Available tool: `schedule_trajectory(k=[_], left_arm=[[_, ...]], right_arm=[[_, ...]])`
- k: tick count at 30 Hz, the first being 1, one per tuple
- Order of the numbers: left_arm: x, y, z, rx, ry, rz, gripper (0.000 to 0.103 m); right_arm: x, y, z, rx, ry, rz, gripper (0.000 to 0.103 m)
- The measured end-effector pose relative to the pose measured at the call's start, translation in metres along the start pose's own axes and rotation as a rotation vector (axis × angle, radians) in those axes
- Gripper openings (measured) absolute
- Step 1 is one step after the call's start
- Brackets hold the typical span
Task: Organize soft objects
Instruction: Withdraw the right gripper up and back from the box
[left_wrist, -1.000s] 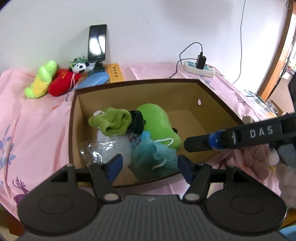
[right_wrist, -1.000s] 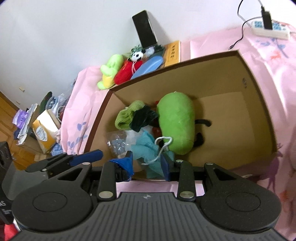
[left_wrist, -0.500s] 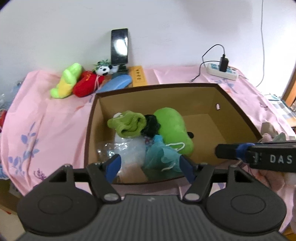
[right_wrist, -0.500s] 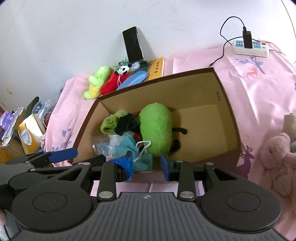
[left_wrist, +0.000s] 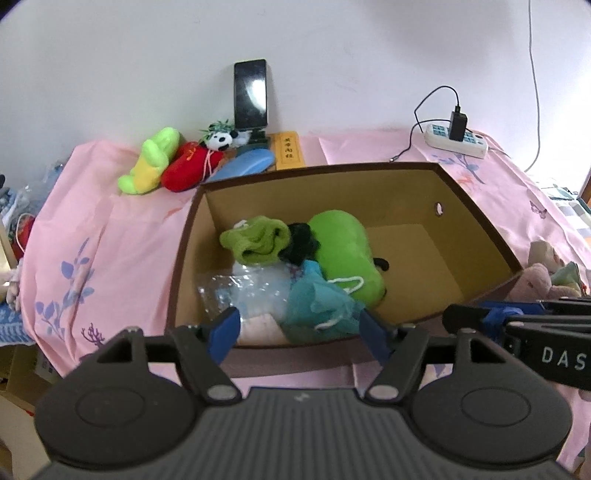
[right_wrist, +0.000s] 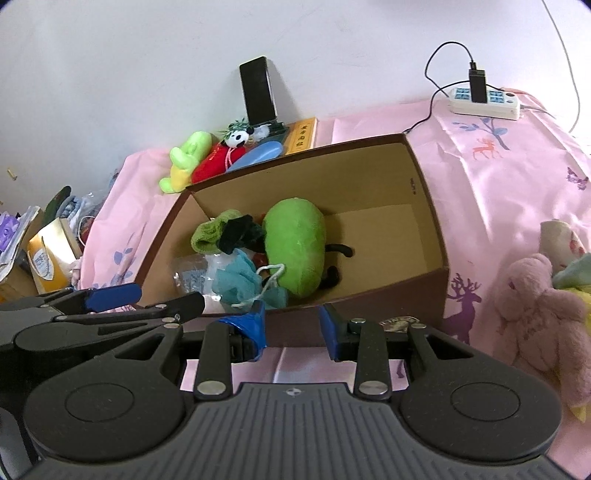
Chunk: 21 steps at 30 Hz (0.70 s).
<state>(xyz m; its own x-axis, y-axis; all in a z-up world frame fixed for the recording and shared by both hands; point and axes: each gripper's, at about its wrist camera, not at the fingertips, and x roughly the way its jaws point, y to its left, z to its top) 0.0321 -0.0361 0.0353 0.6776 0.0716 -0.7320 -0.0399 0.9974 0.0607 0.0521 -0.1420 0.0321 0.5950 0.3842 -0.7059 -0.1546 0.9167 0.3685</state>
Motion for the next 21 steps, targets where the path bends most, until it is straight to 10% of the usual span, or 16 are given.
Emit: schedule_trajectory(k=[21], left_arm=[[0.003,-0.022,-0.012,0.014,0.039,0.007,0.084]], right_arm=[[-0.002,-0.013,-0.022,-0.001,0.038,-0.101,0.016]])
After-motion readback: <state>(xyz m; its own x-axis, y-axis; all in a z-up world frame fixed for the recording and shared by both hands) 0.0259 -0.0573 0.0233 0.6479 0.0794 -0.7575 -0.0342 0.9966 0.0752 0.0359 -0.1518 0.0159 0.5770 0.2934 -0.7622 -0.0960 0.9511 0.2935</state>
